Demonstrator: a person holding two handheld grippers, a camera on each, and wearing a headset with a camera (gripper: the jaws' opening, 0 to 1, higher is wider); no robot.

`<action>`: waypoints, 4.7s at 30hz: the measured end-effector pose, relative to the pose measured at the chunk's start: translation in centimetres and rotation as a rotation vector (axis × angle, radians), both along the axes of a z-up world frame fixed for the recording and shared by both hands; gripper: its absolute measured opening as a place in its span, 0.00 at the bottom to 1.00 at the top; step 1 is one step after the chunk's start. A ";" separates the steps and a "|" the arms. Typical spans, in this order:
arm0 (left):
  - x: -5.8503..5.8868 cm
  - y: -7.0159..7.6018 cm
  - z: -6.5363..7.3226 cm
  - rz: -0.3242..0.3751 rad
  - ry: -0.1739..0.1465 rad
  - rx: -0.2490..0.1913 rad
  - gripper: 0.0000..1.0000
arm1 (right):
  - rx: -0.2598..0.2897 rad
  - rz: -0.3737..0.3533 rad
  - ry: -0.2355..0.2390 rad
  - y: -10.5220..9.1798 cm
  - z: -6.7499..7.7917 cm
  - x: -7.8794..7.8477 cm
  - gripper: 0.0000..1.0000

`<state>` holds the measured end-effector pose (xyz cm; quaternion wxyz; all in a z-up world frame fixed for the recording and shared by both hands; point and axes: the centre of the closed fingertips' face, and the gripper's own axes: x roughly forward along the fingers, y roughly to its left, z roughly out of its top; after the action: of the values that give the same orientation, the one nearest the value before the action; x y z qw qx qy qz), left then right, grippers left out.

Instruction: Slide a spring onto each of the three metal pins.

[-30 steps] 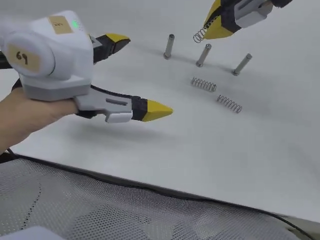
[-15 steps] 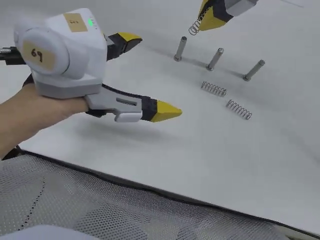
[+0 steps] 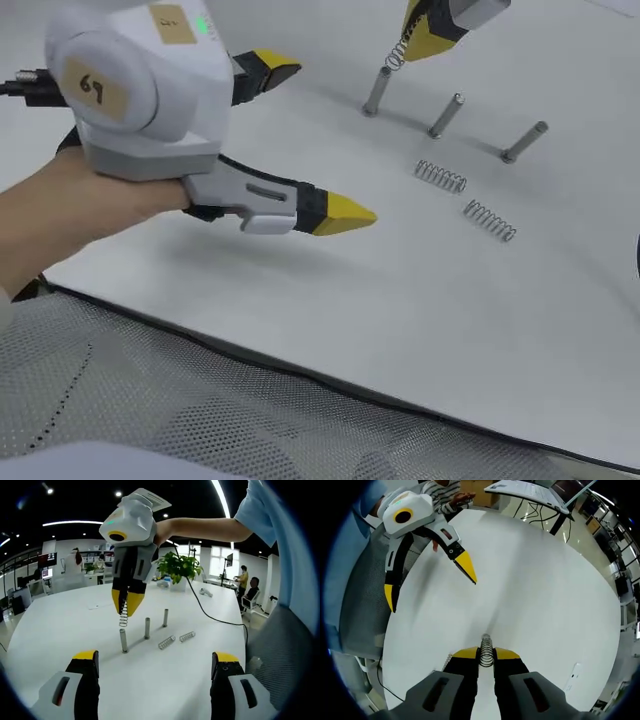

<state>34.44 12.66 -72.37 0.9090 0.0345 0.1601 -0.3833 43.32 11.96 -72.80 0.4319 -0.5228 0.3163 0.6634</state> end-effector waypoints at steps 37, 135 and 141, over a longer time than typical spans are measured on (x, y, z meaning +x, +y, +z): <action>0.6 0.6 0.3 0.021 -0.004 -0.002 0.88 | -0.093 0.059 0.002 0.6 -3.4 -0.8 0.08; 0.2 1.1 1.0 0.013 0.000 0.011 0.85 | 0.270 -0.277 0.014 -4.1 -0.8 -0.8 0.80; 0.3 0.9 1.3 -0.001 -0.004 0.016 0.85 | 0.346 -0.369 0.011 -6.1 0.3 -1.1 0.80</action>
<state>34.77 13.53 -71.03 0.9089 0.0425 0.1613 -0.3822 42.23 5.87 -72.45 0.6268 -0.3710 0.2906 0.6205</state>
